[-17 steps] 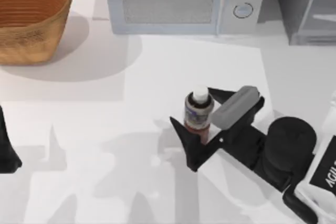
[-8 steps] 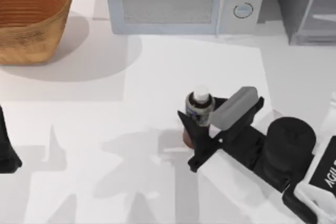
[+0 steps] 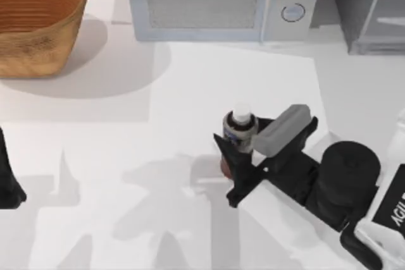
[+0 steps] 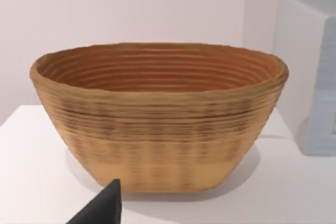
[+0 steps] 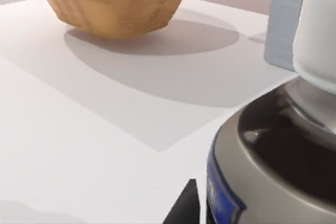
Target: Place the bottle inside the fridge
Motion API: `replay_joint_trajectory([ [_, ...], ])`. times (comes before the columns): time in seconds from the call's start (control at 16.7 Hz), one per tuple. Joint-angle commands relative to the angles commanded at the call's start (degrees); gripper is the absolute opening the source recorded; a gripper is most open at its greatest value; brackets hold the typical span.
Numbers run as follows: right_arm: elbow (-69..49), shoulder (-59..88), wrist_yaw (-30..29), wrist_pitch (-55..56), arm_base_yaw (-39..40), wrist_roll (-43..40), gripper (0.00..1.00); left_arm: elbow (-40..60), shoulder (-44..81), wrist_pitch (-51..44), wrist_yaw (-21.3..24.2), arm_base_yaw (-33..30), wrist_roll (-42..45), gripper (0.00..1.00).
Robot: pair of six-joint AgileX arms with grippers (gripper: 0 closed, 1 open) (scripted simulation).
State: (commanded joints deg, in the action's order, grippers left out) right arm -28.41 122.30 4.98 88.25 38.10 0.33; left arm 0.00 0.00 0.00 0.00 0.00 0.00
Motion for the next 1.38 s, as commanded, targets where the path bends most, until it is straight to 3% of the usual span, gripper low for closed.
replay_joint_trajectory([
  [0.36, 1.3, -2.34, 2.14, -1.3, -2.38, -0.14, 0.01, 0.0, 0.0, 0.0, 0.0, 0.0, 0.0, 1.0],
  [0.84, 10.79, -21.72, 19.13, -10.89, -18.97, -1.8, 0.01, 0.0, 0.0, 0.0, 0.0, 0.0, 0.0, 1.0],
  [1.38, 11.62, -26.03, 19.21, -13.81, -20.21, -1.72, 0.01, 0.0, 0.0, 0.0, 0.0, 0.0, 0.0, 1.0],
])
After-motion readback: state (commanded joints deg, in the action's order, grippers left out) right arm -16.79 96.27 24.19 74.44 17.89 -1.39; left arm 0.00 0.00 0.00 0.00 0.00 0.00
